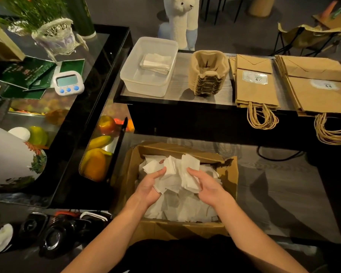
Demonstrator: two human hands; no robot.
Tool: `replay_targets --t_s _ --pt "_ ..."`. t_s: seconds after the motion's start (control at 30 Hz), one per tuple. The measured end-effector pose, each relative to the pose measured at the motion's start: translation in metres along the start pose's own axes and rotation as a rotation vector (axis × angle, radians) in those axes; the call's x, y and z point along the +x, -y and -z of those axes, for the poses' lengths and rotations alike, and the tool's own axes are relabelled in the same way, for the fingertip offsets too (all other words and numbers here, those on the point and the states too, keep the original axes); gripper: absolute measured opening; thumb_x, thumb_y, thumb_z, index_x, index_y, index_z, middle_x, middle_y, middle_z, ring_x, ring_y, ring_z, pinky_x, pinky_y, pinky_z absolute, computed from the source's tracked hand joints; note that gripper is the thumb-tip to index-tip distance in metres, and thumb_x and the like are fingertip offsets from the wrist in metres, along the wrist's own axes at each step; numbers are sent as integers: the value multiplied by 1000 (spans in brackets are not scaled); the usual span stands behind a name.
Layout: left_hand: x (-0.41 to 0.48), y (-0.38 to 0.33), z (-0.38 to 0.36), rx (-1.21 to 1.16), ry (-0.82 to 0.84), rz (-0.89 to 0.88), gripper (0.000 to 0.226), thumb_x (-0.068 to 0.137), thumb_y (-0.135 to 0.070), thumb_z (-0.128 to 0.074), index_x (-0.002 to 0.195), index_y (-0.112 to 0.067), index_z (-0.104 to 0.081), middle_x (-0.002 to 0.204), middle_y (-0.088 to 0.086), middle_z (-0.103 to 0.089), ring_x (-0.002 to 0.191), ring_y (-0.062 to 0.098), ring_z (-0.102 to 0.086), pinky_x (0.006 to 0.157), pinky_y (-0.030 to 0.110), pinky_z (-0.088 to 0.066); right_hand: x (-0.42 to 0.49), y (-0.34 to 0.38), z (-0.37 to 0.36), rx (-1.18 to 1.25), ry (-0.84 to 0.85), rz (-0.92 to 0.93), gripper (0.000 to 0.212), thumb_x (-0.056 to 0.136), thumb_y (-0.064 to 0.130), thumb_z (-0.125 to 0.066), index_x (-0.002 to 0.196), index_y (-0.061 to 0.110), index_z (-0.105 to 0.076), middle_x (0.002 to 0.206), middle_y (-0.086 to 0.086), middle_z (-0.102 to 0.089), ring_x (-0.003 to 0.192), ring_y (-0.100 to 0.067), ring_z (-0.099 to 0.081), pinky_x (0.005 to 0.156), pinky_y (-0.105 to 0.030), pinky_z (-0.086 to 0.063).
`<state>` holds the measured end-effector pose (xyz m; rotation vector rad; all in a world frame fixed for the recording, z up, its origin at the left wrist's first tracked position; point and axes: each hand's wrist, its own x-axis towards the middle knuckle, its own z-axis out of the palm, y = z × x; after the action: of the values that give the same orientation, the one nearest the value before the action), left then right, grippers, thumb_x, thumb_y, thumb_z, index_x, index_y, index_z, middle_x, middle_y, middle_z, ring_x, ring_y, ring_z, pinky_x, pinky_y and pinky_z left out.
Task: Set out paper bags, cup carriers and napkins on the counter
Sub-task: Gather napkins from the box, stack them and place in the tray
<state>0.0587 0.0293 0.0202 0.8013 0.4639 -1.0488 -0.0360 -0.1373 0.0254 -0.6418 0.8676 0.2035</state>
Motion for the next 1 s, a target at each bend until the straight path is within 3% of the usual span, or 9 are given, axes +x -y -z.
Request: replay_targets --t_s 0.1,0.27,0.4,0.47,0.6,0.77,0.83,0.93,1.0 --pt "1 3 0 40 -9 18 42 89 -8 -64 129 -17 -65 115 19 -74 99 36 -74 84 49 -60 0 -10 -6 -32 -3 7 45 88 12 -75 131 11 -59 118 -14 -74 108 -32 -72 87 -47 -60" --pt "10 0 10 28 -89 -37 38 99 -9 -62 135 -19 -64 129 16 -70 117 38 -67 96 52 -55 1 -4 -3 -94 -67 150 45 90 15 -74 132 19 -60 119 -8 -74 111 -30 -70 90 -50 -59" --pt "16 -3 15 11 -154 -39 41 97 -9 -66 137 -17 -63 126 16 -71 110 35 -71 76 46 -63 -6 10 7 -32 -37 185 42 93 13 -67 133 19 -57 125 -11 -71 116 -32 -67 86 -49 -58" --pt "17 -4 14 19 -158 -41 39 97 -9 -65 136 -16 -64 125 16 -72 107 34 -72 73 44 -64 -9 15 8 -31 -12 197 42 94 15 -65 134 19 -57 126 -11 -70 117 -32 -67 90 -50 -57" --pt "20 -1 9 90 -168 -64 32 99 -7 -61 130 -15 -66 119 15 -74 99 32 -73 87 48 -58 -15 23 7 -26 49 202 54 87 18 -67 140 18 -53 129 -12 -69 116 -30 -68 85 -45 -59" --pt "24 -1 3 203 -232 -110 28 95 -10 -69 123 -15 -68 121 16 -73 113 37 -68 101 56 -52 -26 36 4 -22 123 241 59 82 22 -67 140 18 -55 115 -8 -74 100 -25 -74 71 -39 -61" --pt "22 -1 -2 267 -263 -148 23 92 -12 -73 115 -15 -69 117 16 -73 110 36 -67 96 53 -55 -29 40 3 -18 162 248 57 82 21 -66 138 17 -56 110 -7 -76 94 -23 -75 67 -37 -61" --pt "24 1 -3 362 -266 -202 48 86 -24 -78 130 -10 -63 118 15 -73 111 34 -69 79 46 -59 -28 42 1 -43 180 241 56 81 20 -68 136 16 -56 112 -8 -75 97 -24 -75 70 -39 -62" --pt "25 1 -5 377 -236 -220 48 88 -27 -78 131 -10 -62 116 14 -74 109 33 -70 76 45 -60 -24 42 0 -59 166 219 56 82 19 -70 136 17 -56 118 -10 -73 103 -27 -73 73 -41 -62"
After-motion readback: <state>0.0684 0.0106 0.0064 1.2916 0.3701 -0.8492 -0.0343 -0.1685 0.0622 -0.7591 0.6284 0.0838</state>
